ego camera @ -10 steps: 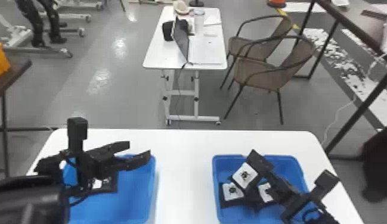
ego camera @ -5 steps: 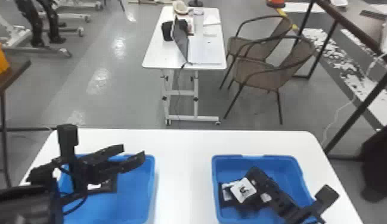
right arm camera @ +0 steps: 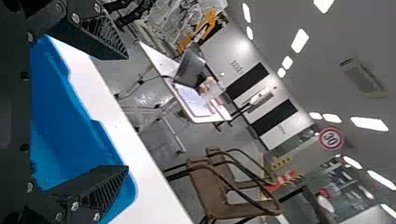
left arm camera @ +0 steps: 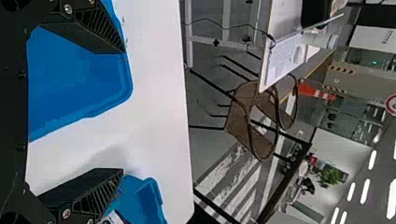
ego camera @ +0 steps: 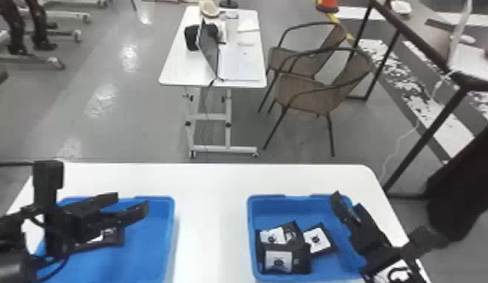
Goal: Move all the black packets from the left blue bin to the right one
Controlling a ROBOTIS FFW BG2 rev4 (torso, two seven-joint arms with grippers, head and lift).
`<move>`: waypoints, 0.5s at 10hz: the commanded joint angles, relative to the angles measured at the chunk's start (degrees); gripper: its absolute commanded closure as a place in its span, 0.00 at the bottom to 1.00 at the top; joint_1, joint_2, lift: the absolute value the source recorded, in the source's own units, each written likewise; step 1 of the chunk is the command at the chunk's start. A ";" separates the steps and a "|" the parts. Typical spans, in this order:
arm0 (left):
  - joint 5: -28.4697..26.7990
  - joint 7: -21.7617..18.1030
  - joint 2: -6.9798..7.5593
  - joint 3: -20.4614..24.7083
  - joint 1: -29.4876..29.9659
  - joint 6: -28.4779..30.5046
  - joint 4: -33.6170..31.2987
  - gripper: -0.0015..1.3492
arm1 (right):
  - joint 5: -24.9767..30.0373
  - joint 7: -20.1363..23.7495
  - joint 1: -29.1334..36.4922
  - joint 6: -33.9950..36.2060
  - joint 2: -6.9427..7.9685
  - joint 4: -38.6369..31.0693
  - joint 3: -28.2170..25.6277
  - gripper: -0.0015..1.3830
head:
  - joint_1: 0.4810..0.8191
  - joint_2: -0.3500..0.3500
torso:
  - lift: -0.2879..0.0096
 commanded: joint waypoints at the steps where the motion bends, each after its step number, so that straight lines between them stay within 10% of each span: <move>1: -8.68 0.00 0.00 0.61 0.45 3.74 -2.97 0.09 | -1.14 0.07 1.93 -0.63 0.84 -6.92 -0.12 0.09 | 0.63 0.37 | 0.97; 5: -17.12 2.37 0.18 3.95 0.36 1.37 1.60 0.09 | -4.13 0.59 2.98 1.39 1.89 -15.10 2.51 0.09 | 0.63 0.55 | 0.97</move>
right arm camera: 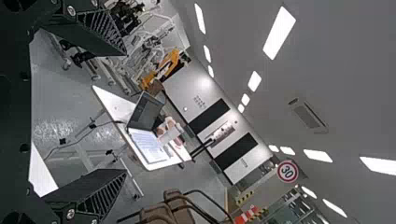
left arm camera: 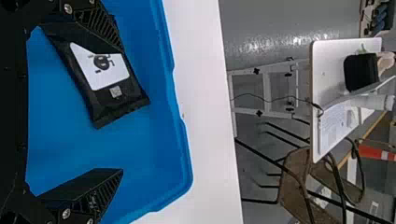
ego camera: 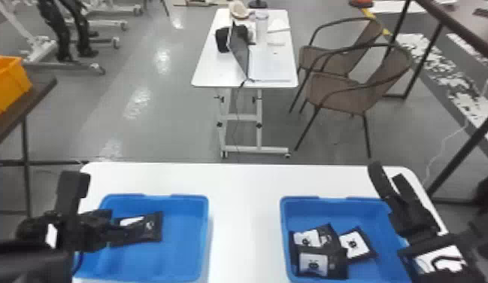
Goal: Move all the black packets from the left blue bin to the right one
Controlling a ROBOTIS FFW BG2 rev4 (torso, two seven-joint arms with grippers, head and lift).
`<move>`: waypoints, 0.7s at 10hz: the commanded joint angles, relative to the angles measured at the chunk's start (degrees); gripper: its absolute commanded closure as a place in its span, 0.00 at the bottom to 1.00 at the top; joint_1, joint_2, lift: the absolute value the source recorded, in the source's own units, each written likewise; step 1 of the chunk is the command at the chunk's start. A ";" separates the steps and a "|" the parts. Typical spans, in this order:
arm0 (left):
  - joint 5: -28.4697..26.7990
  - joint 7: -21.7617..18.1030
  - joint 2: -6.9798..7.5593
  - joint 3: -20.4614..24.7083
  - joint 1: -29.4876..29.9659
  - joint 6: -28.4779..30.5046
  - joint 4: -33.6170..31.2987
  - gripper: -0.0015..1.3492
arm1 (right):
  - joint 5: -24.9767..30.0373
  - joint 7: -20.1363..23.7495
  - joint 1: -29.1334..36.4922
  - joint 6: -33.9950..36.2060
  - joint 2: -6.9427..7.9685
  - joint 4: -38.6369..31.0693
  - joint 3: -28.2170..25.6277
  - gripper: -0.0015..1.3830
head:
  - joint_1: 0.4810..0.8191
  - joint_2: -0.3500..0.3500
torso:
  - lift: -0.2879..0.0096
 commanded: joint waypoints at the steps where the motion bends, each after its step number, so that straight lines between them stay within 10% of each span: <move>1: -1.67 0.87 0.09 -0.16 -1.05 -0.63 4.10 0.09 | -0.41 0.20 -0.07 0.74 0.02 -1.13 0.70 0.09 | 0.63 0.59 | 0.97; 7: -9.67 3.07 3.07 -2.71 -6.85 -0.37 15.70 0.09 | -2.17 0.99 -0.16 1.97 0.02 -0.78 1.84 0.09 | 0.63 0.67 | 0.97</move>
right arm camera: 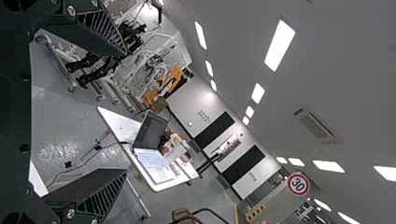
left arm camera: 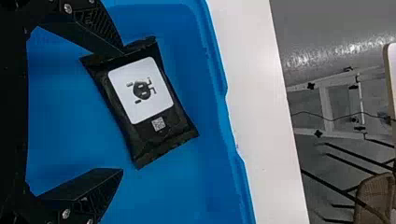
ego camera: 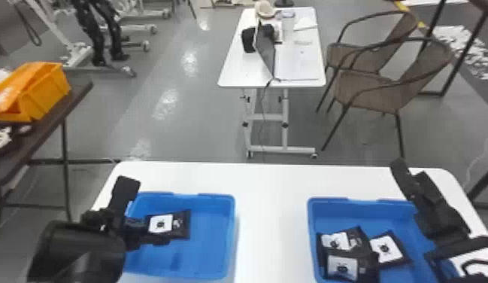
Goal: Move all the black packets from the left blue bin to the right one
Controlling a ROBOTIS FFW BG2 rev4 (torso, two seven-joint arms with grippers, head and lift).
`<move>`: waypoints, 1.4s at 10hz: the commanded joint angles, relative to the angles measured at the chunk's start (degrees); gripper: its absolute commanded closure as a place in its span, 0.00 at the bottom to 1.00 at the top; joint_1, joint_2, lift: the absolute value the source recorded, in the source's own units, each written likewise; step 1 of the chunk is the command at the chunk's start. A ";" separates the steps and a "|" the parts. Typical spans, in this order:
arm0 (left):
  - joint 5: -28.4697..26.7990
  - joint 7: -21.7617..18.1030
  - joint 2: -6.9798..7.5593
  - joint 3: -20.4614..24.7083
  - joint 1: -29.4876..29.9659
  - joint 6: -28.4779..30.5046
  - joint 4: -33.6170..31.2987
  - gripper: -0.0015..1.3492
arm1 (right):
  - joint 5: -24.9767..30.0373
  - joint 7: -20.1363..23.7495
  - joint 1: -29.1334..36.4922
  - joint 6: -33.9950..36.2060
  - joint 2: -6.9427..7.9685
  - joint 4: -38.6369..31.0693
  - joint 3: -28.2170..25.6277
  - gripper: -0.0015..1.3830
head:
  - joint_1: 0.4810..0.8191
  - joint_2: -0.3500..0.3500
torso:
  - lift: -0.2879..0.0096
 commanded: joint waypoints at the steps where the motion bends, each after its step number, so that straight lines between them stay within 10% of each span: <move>1: -2.03 -0.03 1.13 -0.30 -1.76 -0.74 2.89 0.09 | -0.73 0.01 0.23 0.02 0.00 0.13 0.01 0.09 | 0.63 0.68 | 0.97; 4: -3.35 -2.14 7.02 -7.15 -6.07 -2.23 9.66 0.09 | -0.99 0.27 -0.30 0.37 0.09 0.39 0.28 0.09 | 0.63 0.71 | 0.97; 14: -12.05 -1.70 7.63 -7.68 -14.60 -12.69 29.61 0.09 | -2.13 1.85 -0.56 0.81 1.14 1.62 0.36 0.09 | 0.63 0.73 | 0.97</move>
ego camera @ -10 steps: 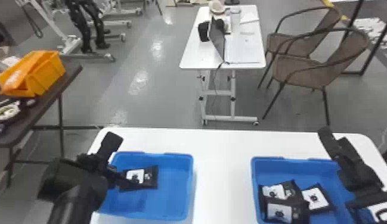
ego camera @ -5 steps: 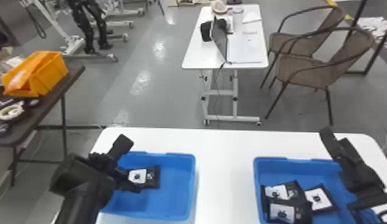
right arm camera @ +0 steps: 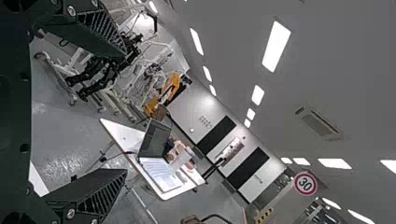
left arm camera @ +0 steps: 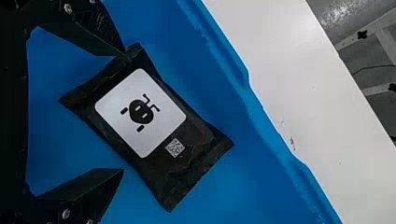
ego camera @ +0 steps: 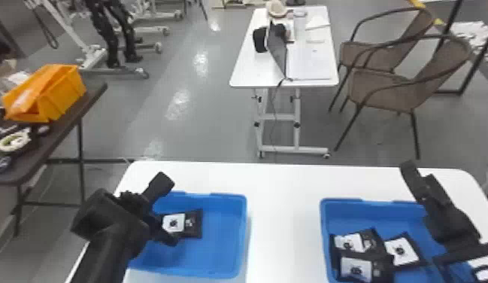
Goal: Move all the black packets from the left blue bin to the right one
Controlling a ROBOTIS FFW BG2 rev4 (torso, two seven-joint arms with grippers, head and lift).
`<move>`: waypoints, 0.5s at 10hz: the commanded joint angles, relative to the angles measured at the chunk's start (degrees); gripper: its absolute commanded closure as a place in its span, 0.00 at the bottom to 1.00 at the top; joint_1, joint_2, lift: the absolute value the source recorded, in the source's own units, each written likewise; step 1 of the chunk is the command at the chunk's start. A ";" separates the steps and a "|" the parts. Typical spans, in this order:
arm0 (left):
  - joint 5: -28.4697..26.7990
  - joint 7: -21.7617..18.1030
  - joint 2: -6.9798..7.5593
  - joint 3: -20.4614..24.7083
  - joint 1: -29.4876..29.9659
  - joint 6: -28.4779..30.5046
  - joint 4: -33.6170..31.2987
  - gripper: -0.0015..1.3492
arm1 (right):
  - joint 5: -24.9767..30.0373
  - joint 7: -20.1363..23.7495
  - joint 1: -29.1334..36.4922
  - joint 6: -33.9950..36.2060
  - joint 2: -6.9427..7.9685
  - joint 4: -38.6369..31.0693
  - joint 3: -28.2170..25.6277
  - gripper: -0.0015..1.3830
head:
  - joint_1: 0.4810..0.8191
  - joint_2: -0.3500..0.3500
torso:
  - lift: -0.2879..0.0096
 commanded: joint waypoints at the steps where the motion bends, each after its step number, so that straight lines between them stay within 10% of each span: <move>1: -0.19 0.53 0.99 -1.54 -1.18 -0.66 2.47 0.09 | -0.08 0.08 0.01 0.04 0.04 0.00 0.00 0.09 | 0.63 0.74 | 0.97; 5: -0.89 1.50 1.17 -2.68 -2.41 -4.26 4.76 0.56 | -0.43 0.52 0.01 0.21 0.30 0.53 0.00 0.09 | 0.63 0.74 | 0.97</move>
